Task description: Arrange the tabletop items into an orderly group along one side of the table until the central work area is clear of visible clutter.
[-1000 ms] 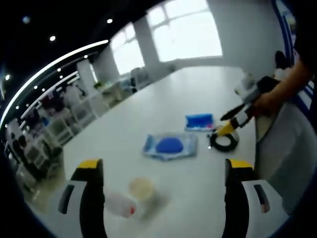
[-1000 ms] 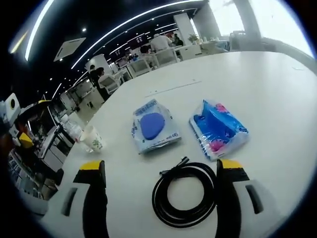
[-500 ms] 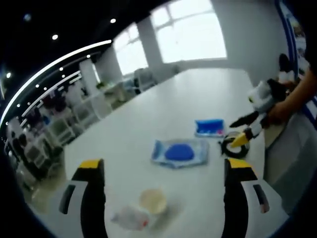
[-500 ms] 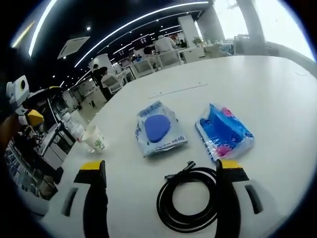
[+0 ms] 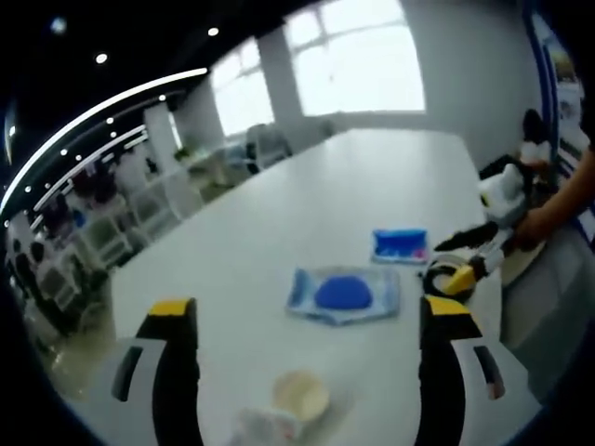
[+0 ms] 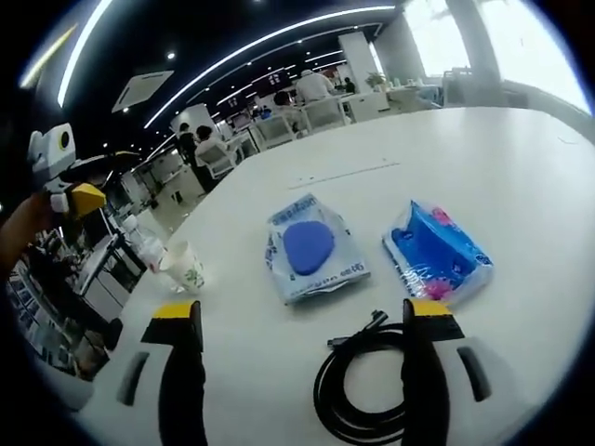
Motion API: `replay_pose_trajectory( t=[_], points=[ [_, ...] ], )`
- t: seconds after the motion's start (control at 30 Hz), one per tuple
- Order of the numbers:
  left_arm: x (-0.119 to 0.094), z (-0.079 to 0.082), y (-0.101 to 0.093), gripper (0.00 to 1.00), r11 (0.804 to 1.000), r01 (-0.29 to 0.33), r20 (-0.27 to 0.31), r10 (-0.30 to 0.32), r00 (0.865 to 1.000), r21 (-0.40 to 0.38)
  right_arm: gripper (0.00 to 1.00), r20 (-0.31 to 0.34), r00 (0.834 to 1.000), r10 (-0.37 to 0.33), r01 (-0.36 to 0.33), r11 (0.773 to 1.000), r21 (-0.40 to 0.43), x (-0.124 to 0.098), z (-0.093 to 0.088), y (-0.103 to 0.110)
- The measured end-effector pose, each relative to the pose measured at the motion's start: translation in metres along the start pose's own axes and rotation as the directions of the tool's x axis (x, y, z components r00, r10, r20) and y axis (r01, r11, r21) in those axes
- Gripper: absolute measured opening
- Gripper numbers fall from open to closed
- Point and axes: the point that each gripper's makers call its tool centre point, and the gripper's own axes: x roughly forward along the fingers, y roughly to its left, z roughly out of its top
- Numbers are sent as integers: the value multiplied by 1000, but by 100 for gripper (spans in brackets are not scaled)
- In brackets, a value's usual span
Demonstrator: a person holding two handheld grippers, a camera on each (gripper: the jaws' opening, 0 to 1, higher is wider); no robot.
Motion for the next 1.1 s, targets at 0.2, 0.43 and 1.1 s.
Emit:
replay_pose_trajectory(
  t=[0.2,0.43,1.1],
  points=[
    [13,0,6,95,999,21,-25,-20,999,30,87,8,1000,-5,5,1000,-9,4,3,1],
    [29,-2,11,95,998,46,-49,-44,998,44,86,17,1000,-13,13,1000,-1,8,4,1],
    [71,-17,9,89,993,112,-105,-108,989,25,79,30,997,-65,65,998,17,16,2,-5]
  ],
)
